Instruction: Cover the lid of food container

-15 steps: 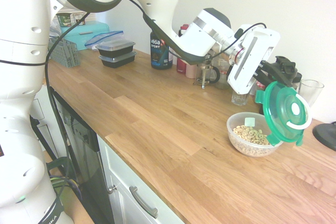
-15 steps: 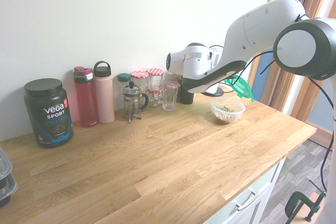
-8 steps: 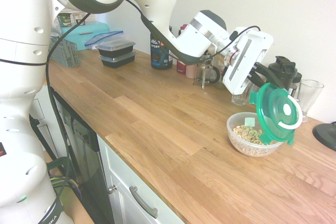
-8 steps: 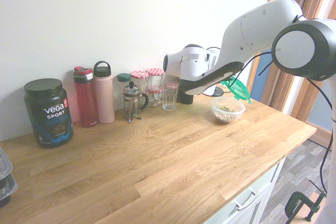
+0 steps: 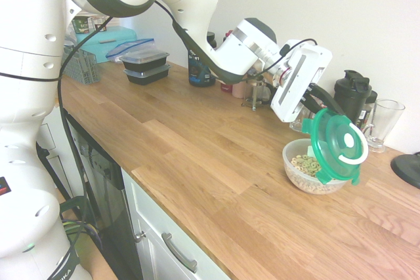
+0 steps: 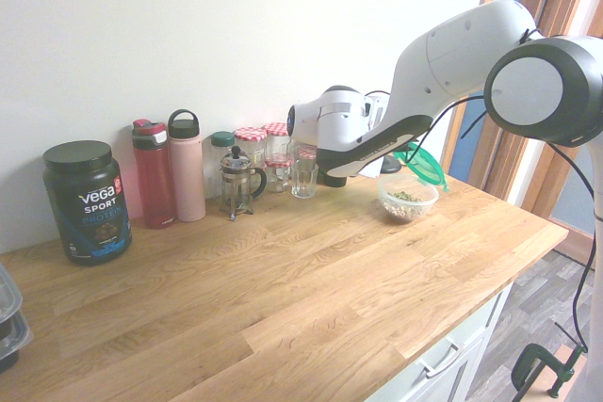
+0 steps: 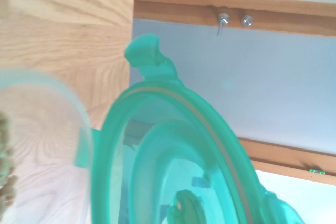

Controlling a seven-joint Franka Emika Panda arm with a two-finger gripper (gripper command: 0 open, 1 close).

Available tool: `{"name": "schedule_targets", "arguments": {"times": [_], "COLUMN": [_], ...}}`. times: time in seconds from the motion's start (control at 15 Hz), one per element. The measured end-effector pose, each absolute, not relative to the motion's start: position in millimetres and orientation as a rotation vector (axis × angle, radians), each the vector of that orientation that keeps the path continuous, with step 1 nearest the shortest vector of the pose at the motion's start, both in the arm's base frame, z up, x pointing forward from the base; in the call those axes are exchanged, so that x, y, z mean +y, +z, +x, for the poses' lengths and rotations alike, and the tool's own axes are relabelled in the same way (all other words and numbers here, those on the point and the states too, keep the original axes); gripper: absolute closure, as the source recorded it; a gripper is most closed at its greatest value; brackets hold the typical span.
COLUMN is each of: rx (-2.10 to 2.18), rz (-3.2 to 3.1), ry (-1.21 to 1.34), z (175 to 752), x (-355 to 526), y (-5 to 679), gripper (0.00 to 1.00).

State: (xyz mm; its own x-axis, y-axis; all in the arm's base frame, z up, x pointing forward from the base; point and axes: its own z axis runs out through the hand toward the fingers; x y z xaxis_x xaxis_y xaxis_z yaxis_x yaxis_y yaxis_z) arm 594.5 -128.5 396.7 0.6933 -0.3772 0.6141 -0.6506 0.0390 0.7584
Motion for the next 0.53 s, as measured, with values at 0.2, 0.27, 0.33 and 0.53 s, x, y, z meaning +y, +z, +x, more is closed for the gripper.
{"name": "schedule_targets", "arguments": {"times": [0.2, 0.27, 0.33, 0.53], "rx": [-0.860, -0.855, -0.848, -0.828], "rz": [1.584, 1.592, 1.605, 1.656], "ry": [0.253, 0.255, 0.259, 0.279], "z": [588.6, 586.2, 583.7, 573.2], "x": [-126.7, -123.5, -119.7, -105.0], "y": [395.5, 395.7, 395.1, 397.2], "gripper": [0.00, 0.00, 0.00, 0.00]}}
